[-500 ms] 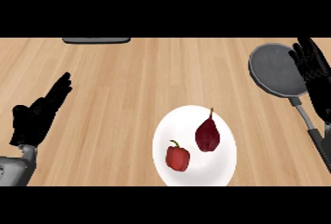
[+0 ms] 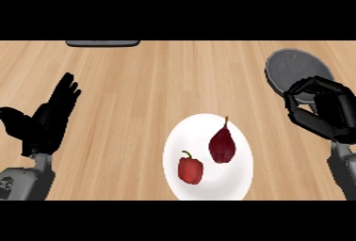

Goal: Pick the pear from the plate and place it in the pan

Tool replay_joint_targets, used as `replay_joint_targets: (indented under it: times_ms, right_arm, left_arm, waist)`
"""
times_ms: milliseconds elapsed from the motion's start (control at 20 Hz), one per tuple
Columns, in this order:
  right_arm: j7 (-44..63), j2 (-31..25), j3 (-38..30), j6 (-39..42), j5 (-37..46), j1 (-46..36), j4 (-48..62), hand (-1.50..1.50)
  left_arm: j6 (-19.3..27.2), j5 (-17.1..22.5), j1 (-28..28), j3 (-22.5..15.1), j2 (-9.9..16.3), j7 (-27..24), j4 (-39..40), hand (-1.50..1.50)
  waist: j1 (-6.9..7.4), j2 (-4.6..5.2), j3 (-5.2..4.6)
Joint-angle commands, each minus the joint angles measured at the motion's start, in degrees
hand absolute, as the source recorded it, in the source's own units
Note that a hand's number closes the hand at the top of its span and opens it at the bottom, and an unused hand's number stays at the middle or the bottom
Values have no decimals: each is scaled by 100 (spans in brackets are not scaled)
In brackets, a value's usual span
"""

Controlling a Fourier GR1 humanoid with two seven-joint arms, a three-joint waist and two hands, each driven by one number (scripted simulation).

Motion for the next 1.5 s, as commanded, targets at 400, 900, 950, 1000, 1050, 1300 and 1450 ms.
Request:
replay_joint_targets:
  times_ms: [400,900,950,1000,1050,1300,1450]
  right_arm:
    - [-791,-1149,-269,161,1437,1544,-759,-150]
    - [1477,-1809,608,820,2527,201,-1473,-150]
    - [1796,-1796,793,897,2650,203,-1710,-150]
    - [1808,-1734,831,1054,2702,-271,-1134,-150]
    - [1974,-1729,948,1174,2824,-318,-1185,-150]
    - [2668,-1818,1714,2157,3021,-540,-1377,-150]
    - [3058,-1636,2012,2771,2917,-899,-972,-150]
  left_arm:
    - [56,100,-73,163,-382,73,39,0]
    - [91,-123,15,39,-508,174,-127,0]
    - [-24,-70,177,49,-532,9,-125,0]
    - [-227,117,156,241,-262,215,-378,0]
    - [-75,2,124,132,-416,250,-360,0]
    - [-185,40,2,289,-414,88,-7,0]
    - [-42,-155,186,7,-591,156,-344,0]
  waist:
    - [-14,11,-9]
    - [128,29,-16]
    - [110,18,-19]
    - [208,30,-14]
    - [153,25,-12]
    - [86,25,-18]
    - [147,23,-13]
